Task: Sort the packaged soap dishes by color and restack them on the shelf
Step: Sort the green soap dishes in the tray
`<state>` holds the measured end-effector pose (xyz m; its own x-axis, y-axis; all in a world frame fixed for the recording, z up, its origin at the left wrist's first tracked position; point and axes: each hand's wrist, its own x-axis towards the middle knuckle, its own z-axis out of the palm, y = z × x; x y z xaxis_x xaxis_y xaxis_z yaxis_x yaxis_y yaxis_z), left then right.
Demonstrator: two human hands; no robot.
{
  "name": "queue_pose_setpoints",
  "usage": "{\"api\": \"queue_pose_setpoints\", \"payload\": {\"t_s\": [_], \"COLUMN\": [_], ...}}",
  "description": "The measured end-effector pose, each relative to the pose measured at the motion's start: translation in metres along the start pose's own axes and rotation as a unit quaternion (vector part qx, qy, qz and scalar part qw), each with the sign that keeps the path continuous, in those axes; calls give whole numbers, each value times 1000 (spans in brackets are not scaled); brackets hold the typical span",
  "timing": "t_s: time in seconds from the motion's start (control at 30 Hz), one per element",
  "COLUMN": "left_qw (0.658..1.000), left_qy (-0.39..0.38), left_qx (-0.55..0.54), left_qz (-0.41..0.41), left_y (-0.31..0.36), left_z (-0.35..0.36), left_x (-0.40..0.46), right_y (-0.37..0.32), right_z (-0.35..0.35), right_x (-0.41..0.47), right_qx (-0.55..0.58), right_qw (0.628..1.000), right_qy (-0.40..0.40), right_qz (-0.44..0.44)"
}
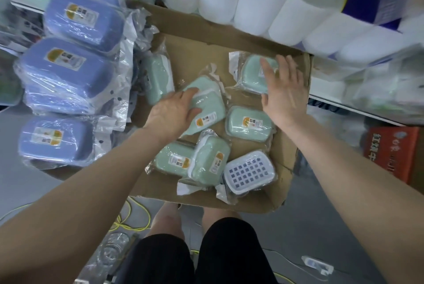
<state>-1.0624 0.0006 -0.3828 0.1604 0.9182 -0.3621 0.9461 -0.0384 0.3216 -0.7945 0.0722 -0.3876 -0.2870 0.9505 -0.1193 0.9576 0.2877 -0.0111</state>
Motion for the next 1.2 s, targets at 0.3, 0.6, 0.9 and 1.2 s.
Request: {"api": "queue_pose_setpoints", "payload": {"t_s": [0.3, 0.6, 0.9, 1.2], "left_qw": [996, 993, 994, 981], "left_qy": [67, -6, 91, 149], "left_qx": [45, 114, 30, -62], "left_qz": [20, 21, -45, -105], "left_y": [14, 7, -28, -38], "left_z": [14, 26, 14, 18], "left_x": [11, 6, -16, -5], "right_y": [-27, -21, -100, -75], "right_z": [27, 32, 21, 10], "right_x": [-69, -40, -16, 0], "right_qx": [11, 28, 15, -13], "right_qw": [983, 997, 970, 970], "right_qy": [-163, -63, -54, -9], "right_qz": [-89, 38, -235, -241]}}
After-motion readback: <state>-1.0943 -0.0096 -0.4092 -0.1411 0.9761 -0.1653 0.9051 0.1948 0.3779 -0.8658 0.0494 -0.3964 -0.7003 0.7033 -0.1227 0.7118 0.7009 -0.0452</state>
